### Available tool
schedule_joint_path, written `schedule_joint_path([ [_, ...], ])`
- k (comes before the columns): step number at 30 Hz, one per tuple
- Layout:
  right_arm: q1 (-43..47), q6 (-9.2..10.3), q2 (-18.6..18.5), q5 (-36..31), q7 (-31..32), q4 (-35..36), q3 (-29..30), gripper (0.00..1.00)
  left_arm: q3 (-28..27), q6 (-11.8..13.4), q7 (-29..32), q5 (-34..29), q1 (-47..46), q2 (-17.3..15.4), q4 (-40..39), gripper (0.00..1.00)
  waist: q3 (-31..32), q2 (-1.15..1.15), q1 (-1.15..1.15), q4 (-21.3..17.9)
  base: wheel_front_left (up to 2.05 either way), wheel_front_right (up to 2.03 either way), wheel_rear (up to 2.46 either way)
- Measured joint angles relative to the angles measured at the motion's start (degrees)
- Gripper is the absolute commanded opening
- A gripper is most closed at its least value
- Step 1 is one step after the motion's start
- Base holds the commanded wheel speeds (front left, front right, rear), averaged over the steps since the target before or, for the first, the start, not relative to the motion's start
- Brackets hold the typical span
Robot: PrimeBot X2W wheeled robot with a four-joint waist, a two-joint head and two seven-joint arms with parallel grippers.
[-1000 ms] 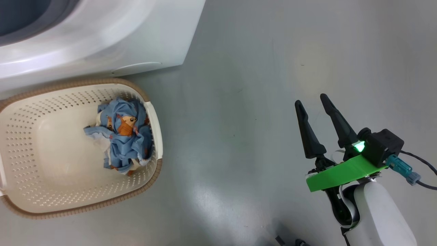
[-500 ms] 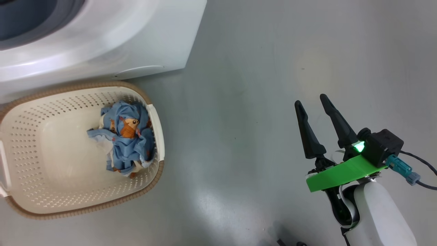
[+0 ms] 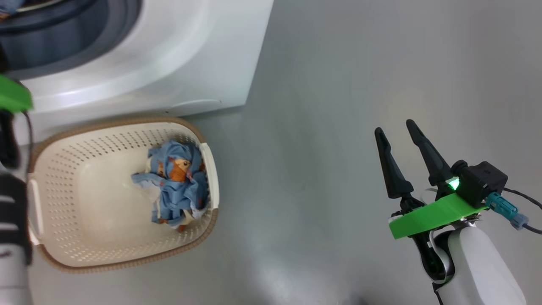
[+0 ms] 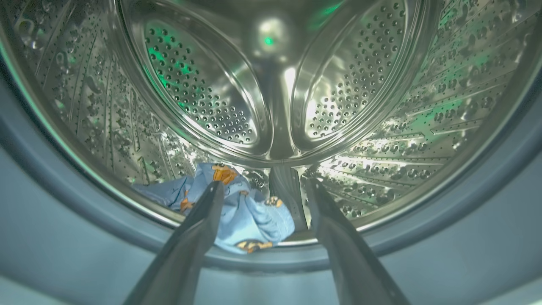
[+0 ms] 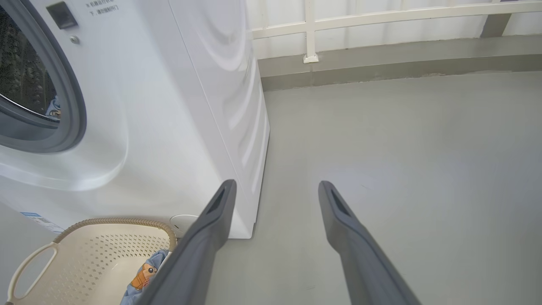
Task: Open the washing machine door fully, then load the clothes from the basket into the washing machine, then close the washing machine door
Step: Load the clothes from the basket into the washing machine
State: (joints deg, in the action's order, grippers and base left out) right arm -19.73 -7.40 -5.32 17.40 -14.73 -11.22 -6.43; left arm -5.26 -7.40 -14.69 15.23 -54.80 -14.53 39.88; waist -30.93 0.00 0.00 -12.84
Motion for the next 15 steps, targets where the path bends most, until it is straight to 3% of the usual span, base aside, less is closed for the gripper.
schedule_joint_path([
  [15, 5.2, 0.0, -3.4, 0.0, 0.0, -1.6, 0.9, 1.0, 0.3, 0.0, 0.0, 0.7, 17.3, 4.9, -5.6, 1.0, 9.3, 0.0, 0.0, 3.9, 0.0, 0.0, 0.0],
])
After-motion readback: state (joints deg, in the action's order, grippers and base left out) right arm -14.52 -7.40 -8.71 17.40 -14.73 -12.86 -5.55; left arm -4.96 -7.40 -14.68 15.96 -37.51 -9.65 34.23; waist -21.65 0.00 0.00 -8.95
